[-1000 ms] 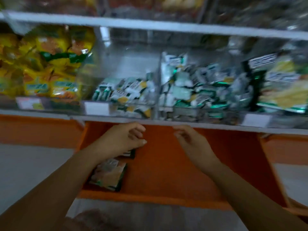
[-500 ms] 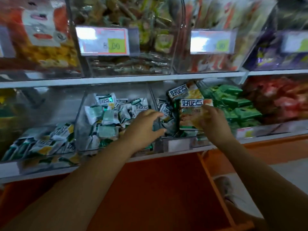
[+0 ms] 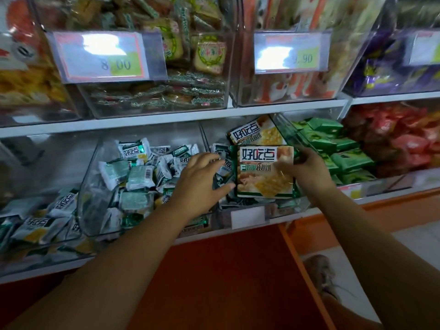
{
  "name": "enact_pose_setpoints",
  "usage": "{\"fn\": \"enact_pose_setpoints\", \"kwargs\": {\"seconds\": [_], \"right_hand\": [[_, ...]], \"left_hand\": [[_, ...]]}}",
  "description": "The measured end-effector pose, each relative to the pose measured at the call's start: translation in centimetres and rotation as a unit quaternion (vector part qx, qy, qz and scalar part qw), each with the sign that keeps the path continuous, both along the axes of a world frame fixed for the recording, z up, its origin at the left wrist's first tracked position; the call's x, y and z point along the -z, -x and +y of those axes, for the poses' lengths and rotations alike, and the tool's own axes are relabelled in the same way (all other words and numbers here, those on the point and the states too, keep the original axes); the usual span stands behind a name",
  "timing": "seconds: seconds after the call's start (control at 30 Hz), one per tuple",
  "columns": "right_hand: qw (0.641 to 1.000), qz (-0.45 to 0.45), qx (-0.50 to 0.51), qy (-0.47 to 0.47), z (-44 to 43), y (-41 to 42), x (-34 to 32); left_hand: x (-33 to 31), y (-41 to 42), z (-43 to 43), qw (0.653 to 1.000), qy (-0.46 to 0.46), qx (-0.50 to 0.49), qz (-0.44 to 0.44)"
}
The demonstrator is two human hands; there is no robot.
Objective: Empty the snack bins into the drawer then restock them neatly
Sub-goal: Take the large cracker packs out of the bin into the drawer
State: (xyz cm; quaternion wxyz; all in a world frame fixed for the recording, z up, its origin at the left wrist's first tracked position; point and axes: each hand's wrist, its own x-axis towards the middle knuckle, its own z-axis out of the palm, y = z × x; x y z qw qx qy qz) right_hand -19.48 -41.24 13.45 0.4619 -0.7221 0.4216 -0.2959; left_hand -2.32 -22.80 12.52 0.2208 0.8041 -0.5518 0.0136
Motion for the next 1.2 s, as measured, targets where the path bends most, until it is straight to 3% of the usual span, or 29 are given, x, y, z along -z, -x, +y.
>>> {"fn": "enact_pose_setpoints", "kwargs": {"seconds": [0.17,0.27,0.37,0.47,0.53,0.63,0.73,0.8,0.93,1.03,1.2], "right_hand": [[0.996,-0.039,-0.084,0.004,0.9,0.5,-0.2],[0.991,-0.104,-0.073,-0.043,1.2,0.8,-0.8],[0.981,-0.139,-0.107,-0.088,1.9,0.2,-2.2],[0.987,-0.087,-0.133,-0.038,2.6,-1.2,-2.6],[0.994,-0.022,-0.084,0.07,1.8,-2.0,-2.1],[0.97,0.095,-0.005,0.223,-2.0,-3.1,-0.6],[0.948,0.203,-0.037,0.24,-5.5,-4.8,1.3],[0.954,0.215,-0.031,0.206,-6.7,-6.3,1.8],[0.952,0.25,-0.002,0.175,-6.9,-7.7,1.5],[0.97,0.189,0.009,0.15,-6.1,-6.7,1.4],[1.0,0.011,0.013,0.0,-2.5,-3.2,-1.6]], "left_hand": [[-0.7,0.5,-0.2,0.999,-0.024,-0.016,0.027],[-1.8,1.2,-0.3,0.983,0.038,-0.042,0.175],[-2.9,1.4,-0.3,0.931,0.086,-0.037,0.353],[-3.6,1.0,0.0,0.895,0.129,-0.027,0.426],[-3.3,0.2,0.3,0.883,0.157,-0.048,0.44],[-3.0,-1.1,1.3,0.848,0.19,-0.081,0.488],[-2.7,-1.8,2.2,0.809,0.209,-0.1,0.54],[-2.4,-1.9,2.6,0.788,0.215,-0.102,0.568],[-2.0,-1.6,3.2,0.795,0.209,-0.112,0.558],[-1.7,-1.4,3.8,0.802,0.202,-0.113,0.551],[-2.3,-0.5,6.1,0.808,0.206,-0.126,0.538]]}}
